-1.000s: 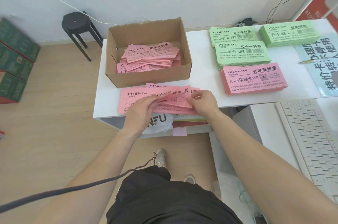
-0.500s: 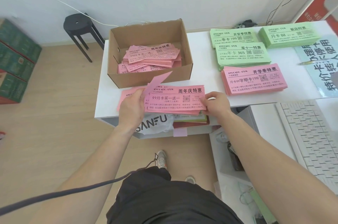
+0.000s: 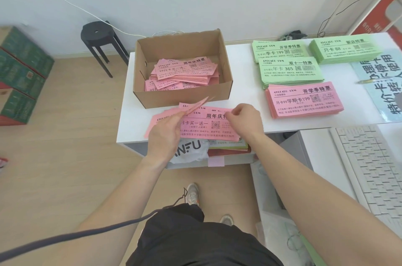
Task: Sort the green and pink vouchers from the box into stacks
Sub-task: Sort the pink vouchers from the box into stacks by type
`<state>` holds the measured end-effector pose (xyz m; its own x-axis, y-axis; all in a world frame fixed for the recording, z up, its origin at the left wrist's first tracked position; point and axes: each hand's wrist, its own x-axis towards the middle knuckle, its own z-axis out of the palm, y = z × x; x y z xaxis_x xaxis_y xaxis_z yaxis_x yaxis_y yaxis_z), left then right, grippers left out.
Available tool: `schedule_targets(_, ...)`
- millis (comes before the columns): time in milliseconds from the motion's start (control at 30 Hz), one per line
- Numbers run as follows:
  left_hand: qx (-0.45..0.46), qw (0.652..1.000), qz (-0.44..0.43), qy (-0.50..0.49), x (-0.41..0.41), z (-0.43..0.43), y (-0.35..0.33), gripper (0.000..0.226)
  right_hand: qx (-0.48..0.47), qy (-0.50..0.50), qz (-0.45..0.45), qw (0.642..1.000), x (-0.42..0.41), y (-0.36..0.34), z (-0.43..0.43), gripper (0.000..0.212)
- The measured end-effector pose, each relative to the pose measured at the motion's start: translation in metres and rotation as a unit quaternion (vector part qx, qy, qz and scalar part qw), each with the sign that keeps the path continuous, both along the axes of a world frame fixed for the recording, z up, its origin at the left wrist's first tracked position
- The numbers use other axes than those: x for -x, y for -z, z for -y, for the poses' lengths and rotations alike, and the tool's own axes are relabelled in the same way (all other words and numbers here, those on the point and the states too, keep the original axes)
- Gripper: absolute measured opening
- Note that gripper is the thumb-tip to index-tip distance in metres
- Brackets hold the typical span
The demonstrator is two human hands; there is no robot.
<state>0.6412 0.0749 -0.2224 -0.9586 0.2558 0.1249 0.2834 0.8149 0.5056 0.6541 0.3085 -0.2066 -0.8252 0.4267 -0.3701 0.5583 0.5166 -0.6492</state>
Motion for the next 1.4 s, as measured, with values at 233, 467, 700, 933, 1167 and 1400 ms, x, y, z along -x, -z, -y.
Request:
schedule_targets(233, 0.054, 0.991, -0.078, 0.093, -0.009, 0.002, 0.031, 0.041, 0.210, 0.029, 0.026, 0.977, 0.014, -0.012, 0.016, 0.028)
schedule_targets(467, 0.063, 0.990, -0.080, 0.100, -0.013, 0.008, 0.051, 0.044, 0.243, 0.039, 0.045, 0.968, 0.007, 0.002, 0.015, 0.024)
schedule_targets(700, 0.077, 0.991, -0.063, 0.086, -0.013, 0.013, 0.048, 0.057, 0.248, 0.065, 0.024, 0.966, 0.005, 0.006, 0.013, 0.017)
schedule_targets(933, 0.089, 0.994, 0.014, 0.056, -0.006, 0.019, 0.050, 0.064, 0.236, 0.032, -0.009, 0.971, 0.008, 0.009, 0.006, 0.006)
schedule_targets(1167, 0.085, 0.994, 0.044, 0.052, 0.001, 0.029, 0.048, 0.056, 0.070, 0.043, -0.005, 0.997, 0.010, 0.012, -0.013, 0.012)
schedule_targets(1400, 0.120, 0.990, 0.043, 0.060, 0.002, 0.026, 0.041, 0.063, 0.109, 0.025, -0.020, 0.993, 0.000, 0.016, -0.023, 0.015)
